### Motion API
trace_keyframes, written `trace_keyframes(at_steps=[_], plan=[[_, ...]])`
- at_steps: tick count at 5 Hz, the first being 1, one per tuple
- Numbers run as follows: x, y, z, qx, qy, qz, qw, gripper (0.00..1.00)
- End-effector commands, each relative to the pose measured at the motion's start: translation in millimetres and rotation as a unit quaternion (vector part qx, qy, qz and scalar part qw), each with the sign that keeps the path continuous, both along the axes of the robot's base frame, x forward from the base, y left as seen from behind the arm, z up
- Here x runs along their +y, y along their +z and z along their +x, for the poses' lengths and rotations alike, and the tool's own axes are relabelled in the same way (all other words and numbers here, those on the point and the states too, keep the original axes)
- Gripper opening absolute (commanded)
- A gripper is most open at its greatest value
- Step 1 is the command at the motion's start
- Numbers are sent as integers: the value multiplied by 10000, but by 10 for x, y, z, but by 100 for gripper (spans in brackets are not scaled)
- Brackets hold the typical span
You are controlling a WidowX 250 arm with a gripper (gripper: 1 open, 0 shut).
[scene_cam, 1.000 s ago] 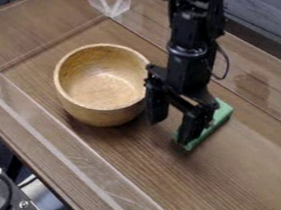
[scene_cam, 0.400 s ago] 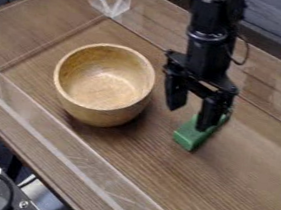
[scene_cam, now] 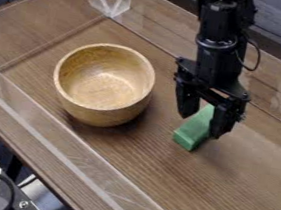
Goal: Put the green block in the brown bowl
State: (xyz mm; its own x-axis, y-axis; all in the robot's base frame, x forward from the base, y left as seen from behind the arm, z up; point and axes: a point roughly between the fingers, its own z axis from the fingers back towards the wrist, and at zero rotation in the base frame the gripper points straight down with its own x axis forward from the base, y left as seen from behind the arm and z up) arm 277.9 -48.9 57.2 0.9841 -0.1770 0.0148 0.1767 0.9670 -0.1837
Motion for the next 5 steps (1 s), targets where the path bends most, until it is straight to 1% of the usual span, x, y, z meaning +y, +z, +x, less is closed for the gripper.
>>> trace_keyframes(at_steps=[1,2,3,4,5], plan=[[39,22,85,-297,-70,87,9995,100],[66,-141,96,-237,-136,196,9994,100],[29,-202,170,-354,-220,127,9991,0],[-24,-186,263,-497,-286,36,9983,0],[-16,-213,272,-420,-192,-51,9989,0]])
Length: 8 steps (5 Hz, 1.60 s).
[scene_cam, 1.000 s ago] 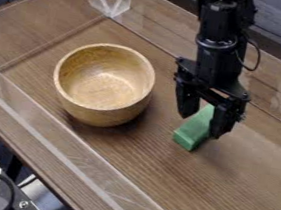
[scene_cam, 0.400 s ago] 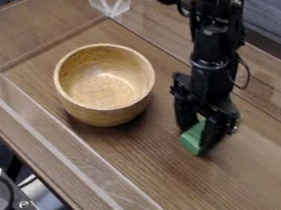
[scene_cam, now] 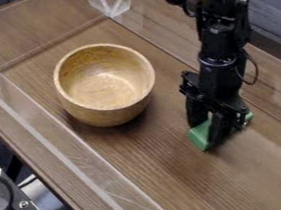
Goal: Put the green block in the brown bowl
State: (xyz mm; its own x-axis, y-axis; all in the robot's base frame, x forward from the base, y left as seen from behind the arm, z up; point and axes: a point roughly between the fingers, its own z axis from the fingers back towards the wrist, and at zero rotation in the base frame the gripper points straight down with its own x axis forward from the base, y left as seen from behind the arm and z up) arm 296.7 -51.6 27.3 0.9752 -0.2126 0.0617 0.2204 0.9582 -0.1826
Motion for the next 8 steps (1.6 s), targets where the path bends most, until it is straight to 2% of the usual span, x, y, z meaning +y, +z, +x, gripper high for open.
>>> trace_keyframes(at_steps=[1,3,5,7,8], plan=[[29,71,64,-91,50,-89,9999,0],[-98,56,63,-288,239,-83,9993,0],[-72,325,-8,-201,196,54,9996,0],[22,487,-67,-214,116,-78,9997,0],[48,573,-117,-314,67,-100,9994,0]])
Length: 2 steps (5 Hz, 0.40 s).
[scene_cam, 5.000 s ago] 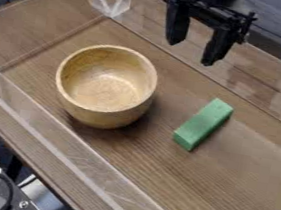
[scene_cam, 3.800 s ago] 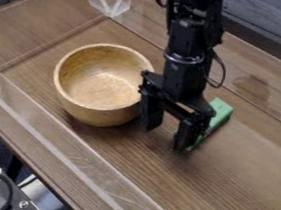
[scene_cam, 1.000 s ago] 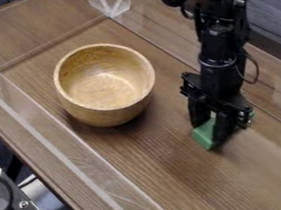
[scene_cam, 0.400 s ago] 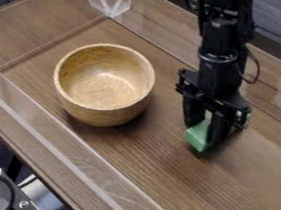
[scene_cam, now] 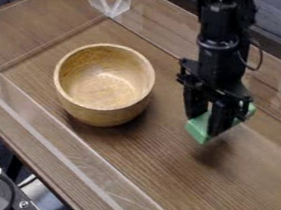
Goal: Put the green block in the brown bowl
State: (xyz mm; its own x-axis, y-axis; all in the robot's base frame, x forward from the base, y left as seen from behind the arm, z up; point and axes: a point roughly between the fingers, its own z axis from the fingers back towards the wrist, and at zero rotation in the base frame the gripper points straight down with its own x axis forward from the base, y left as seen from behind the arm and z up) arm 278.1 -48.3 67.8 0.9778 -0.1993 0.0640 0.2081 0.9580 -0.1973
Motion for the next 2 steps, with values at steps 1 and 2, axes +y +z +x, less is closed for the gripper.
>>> trace_keyframes(at_steps=[1,2], plan=[[114,287,-22,-433,-21,-9,9991,0],[397,369,-39,-203,664,55,9976,0]])
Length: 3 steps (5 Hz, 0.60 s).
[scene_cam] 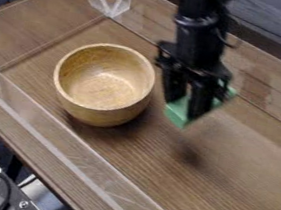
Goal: Put the green block in the brown bowl
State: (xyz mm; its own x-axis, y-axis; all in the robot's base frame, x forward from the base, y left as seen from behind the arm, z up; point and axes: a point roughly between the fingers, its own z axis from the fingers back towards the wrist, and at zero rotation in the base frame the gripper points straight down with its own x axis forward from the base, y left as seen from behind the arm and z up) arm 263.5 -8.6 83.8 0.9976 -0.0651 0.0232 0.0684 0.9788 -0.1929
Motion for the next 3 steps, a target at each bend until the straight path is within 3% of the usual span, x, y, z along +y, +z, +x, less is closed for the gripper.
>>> trace_keyframes(at_steps=[1,3], plan=[[327,205,125,-169,554,92,9983,0],[977,434,224,-434,944,13,9946,0]])
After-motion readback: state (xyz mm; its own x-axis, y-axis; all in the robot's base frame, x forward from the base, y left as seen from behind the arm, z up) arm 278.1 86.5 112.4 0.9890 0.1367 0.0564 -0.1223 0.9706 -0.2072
